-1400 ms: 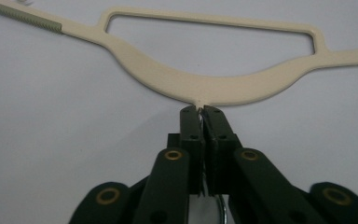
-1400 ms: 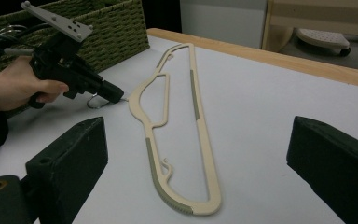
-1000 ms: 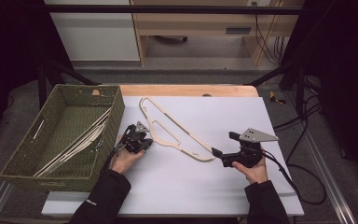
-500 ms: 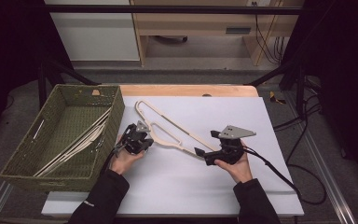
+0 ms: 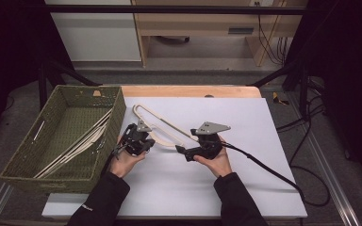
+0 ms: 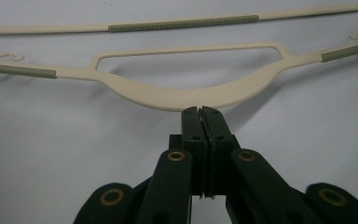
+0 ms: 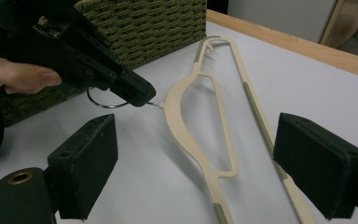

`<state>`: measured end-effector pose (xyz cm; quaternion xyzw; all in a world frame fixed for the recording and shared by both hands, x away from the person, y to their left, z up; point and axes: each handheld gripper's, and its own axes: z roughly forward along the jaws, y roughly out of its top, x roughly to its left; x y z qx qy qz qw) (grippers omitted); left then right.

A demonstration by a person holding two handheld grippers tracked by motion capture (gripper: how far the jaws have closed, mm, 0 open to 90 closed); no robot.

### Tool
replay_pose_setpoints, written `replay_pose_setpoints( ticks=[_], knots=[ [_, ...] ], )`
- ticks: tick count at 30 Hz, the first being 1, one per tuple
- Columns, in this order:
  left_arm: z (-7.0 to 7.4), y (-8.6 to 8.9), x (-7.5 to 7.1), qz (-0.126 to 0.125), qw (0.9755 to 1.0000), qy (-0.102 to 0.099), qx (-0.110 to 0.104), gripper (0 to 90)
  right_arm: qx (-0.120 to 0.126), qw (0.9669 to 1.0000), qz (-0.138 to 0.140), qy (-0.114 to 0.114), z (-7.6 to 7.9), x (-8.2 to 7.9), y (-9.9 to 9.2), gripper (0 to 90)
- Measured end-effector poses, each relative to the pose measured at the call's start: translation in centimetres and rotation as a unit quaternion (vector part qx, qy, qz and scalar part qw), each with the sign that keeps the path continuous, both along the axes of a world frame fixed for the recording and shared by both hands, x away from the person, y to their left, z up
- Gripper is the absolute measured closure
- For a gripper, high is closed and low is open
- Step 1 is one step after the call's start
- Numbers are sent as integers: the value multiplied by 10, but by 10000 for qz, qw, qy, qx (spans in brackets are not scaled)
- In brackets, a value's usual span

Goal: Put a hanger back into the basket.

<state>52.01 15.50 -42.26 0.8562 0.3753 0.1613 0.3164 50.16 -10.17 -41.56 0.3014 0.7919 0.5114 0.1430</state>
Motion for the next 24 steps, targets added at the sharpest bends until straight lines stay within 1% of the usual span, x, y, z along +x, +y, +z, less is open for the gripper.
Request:
replay_pose_setpoints(
  ticks=[2, 4, 6, 8, 10, 11, 12, 14, 16, 18, 19, 20, 23, 24],
  knots=[
    [2, 0, -1, 18, 10000, -12, -44, 888, -77, 10000, 0, -52, -2, 2, 4, 146],
    [6, -1, -3, 18, 10000, -71, -41, 888, -141, 9999, 34, -51, -4, 4, 9, 148],
    [10, -2, -5, 29, 9999, -99, -36, 888, -95, 9999, 53, -31, -6, 6, 13, 159],
    [13, -4, -7, 54, 9999, -148, -32, 888, -121, 9999, 42, -25, -9, 8, 15, 165],
    [15, -5, -9, 41, 9998, -170, -26, 888, -216, 9997, 51, -39, -12, 10, 18, 169],
    [15, -6, -9, 59, 9998, -202, -58, 889, -271, 9996, 53, -36, -13, 10, 20, 172],
    [16, -6, -9, 58, 9998, -171, -50, 888, -324, 9994, 65, -60, -15, 11, 23, 176],
    [17, -5, -9, 56, 9998, -171, -41, 888, -451, 9989, 95, -92, -17, 12, 28, 185],
    [18, -6, -10, 70, 9998, -168, -58, 889, -517, 9985, 138, -72, -20, 13, 32, 205],
    [19, -6, -11, 58, 9999, -133, -37, 888, -637, 9977, 163, -136, -23, 15, 36, 223],
    [19, -6, -11, 80, 9999, -122, -64, 888, -722, 9971, 204, -150, -26, 15, 38, 238],
    [19, -6, -11, 56, 9999, -135, -40, 889, -736, 9970, 182, -125, -27, 15, 40, 245],
    [21, -6, -12, 48, 9999, -111, -53, 888, -921, 9953, 252, -162, -31, 15, 45, 286],
    [21, -7, -13, 58, 9999, -139, -70, 889, -928, 9952, 254, -152, -32, 15, 46, 307]
  ],
)
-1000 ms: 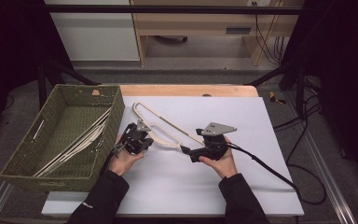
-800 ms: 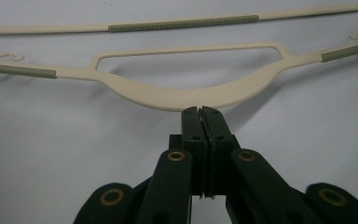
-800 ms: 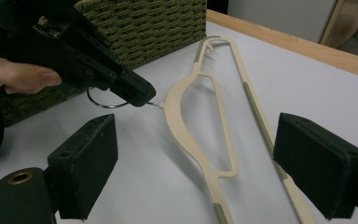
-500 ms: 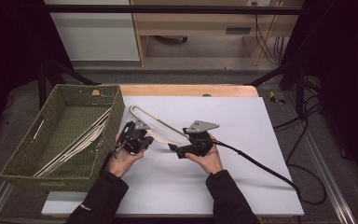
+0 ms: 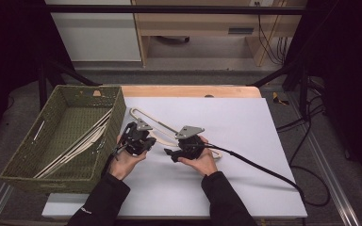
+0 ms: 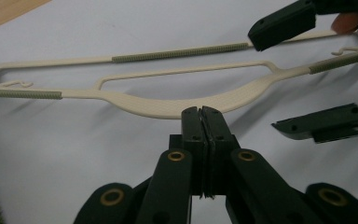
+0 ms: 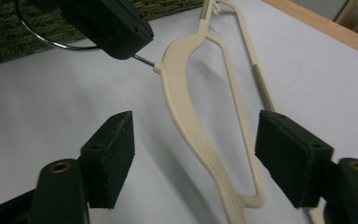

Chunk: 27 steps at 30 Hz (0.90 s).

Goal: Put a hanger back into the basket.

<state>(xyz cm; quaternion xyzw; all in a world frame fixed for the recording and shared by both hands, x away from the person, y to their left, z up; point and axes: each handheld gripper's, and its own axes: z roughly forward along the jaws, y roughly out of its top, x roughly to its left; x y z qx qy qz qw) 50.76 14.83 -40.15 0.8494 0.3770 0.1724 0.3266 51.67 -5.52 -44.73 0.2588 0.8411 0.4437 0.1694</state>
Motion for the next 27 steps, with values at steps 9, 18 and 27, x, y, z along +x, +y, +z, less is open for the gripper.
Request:
replay_pose_setpoints(
  ticks=[9, 18, 27],
  knots=[
    [4, -7, -6, -53, 10000, -25, -41, 889, -253, 9997, 22, -21, -7, 0, 2, 477],
    [7, -10, -10, -95, 10000, -12, -9, 888, -443, 9985, 233, -243, -9, -1, 2, 684],
    [12, -5, -10, -377, 9980, 10, -498, 867, -714, 9946, 466, -598, -11, -4, 1, 723]
  ],
)
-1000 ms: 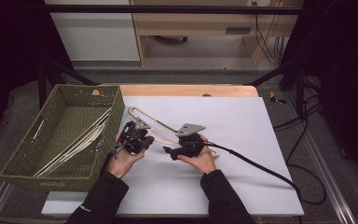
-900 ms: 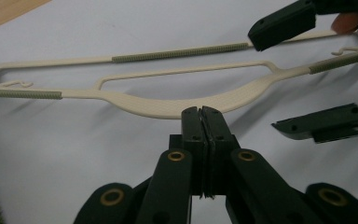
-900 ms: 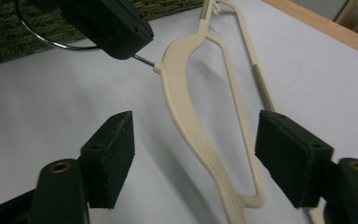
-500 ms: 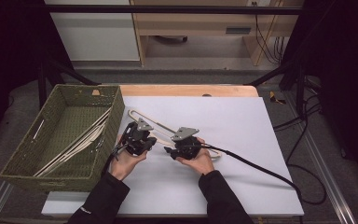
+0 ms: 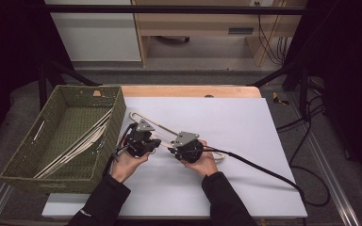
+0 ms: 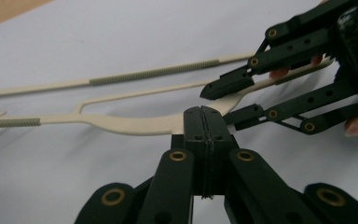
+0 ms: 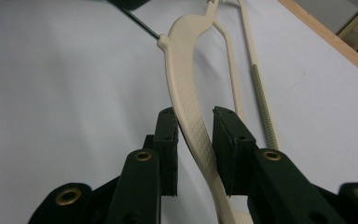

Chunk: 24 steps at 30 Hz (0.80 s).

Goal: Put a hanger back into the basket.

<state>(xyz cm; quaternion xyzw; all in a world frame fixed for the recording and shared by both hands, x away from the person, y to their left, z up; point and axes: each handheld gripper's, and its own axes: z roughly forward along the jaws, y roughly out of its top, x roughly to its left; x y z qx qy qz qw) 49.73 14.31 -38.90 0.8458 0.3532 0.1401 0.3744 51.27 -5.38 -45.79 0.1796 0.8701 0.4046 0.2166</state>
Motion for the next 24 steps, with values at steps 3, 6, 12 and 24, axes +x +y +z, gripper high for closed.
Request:
replay_pose_setpoints(
  ticks=[3, 6, 12, 24],
  knots=[
    [6, 4, -2, -27, 9996, -135, -263, 706, -27, 10000, 7, -89, 1, -1, -1, 735],
    [16, 11, -6, 33, 9983, -389, -423, 520, -35, 9998, 28, -197, 5, -1, -3, 755],
    [38, 25, -17, 98, 9918, -957, -838, 245, -28, 9992, -3, -400, 19, -1, -10, 809],
    [48, 47, -23, 171, 9896, -1086, -924, 92, 112, 9982, -254, -531, 45, 0, -31, 870]
  ],
)
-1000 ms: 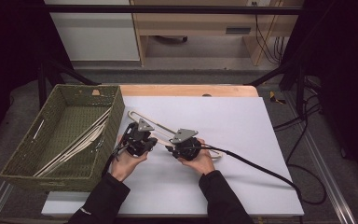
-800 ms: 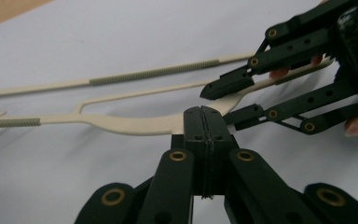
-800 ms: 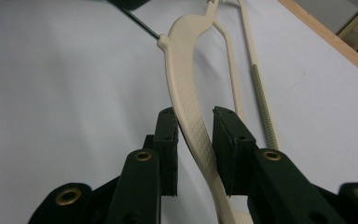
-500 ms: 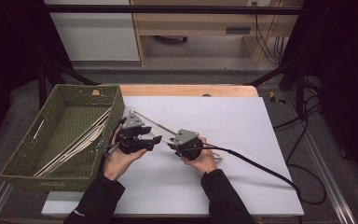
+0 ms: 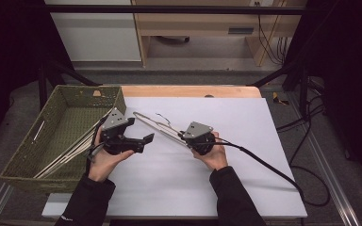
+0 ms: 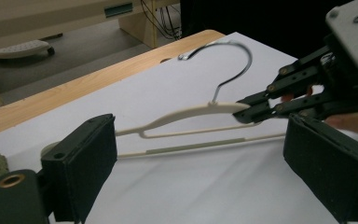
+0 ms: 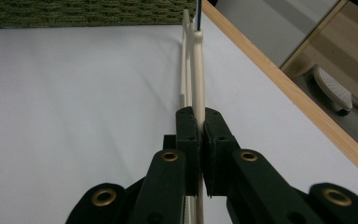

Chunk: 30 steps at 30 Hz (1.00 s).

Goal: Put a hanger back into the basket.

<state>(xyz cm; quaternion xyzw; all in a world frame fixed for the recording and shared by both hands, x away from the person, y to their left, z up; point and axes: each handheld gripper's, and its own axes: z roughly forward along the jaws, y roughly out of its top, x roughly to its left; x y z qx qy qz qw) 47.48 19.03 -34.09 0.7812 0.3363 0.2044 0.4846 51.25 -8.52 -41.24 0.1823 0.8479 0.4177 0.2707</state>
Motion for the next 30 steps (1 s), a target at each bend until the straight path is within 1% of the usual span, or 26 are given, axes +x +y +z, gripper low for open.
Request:
replay_pose_setpoints(
  ticks=[2, 7, 8, 9, 10, 12, 15, 19, 20, 21, 22, 23, 24, 25, 26, 28, 29, 30],
  knots=[
    [0, 1, 0, -48, 10000, -2, 11, 86, 30, 10000, 45, 26, 4, -1, -4, 870],
    [-1, -1, -2, -247, 9996, -28, 159, 76, 168, 9992, 249, 263, 15, -6, -18, 870],
    [-1, -2, -3, -282, 9994, -32, 173, 76, 191, 9988, 309, 343, 18, -8, -21, 870],
    [-2, -3, -3, -316, 9993, -26, 198, 76, 215, 9984, 371, 371, 20, -9, -24, 870],
    [-3, -5, -3, -379, 9989, -19, 262, 76, 232, 9979, 423, 423, 22, -11, -27, 871],
    [-5, -10, -3, -463, 9984, -19, 338, 80, 351, 9962, 597, 532, 26, -16, -33, 870],
    [-9, -18, -3, -623, 9969, 11, 489, 91, 524, 9930, 799, 691, 31, -23, -40, 870],
    [-15, -28, -3, -841, 9944, 25, 644, 130, 595, 9893, 1045, 824, 36, -32, -44, 871],
    [-17, -31, -3, -922, 9932, 35, 703, 139, 596, 9887, 1085, 850, 36, -34, -44, 871],
    [-18, -33, -4, -950, 9929, 33, 716, 155, 626, 9872, 1154, 908, 38, -37, -45, 870],
    [-19, -35, -4, -1024, 9919, 9, 749, 167, 632, 9867, 1184, 920, 38, -38, -45, 871],
    [-20, -37, -5, -1102, 9908, 9, 791, 188, 655, 9853, 1244, 966, 39, -41, -45, 871],
    [-21, -39, -6, -1190, 9893, -22, 842, 214, 659, 9844, 1291, 997, 40, -42, -45, 871],
    [-21, -41, -7, -1230, 9888, -46, 840, 259, 662, 9835, 1336, 1024, 41, -45, -46, 870],
    [-22, -42, -8, -1303, 9877, -60, 858, 296, 659, 9829, 1364, 1045, 41, -46, -46, 870],
    [-23, -45, -10, -1469, 9850, -32, 901, 388, 625, 9817, 1440, 1077, 41, -50, -46, 870],
    [-23, -47, -11, -1525, 9841, -4, 909, 427, 621, 9812, 1467, 1089, 41, -51, -46, 870],
    [-23, -48, -11, -1585, 9824, 16, 994, 462, 612, 9805, 1505, 1102, 42, -53, -46, 870]
  ],
)
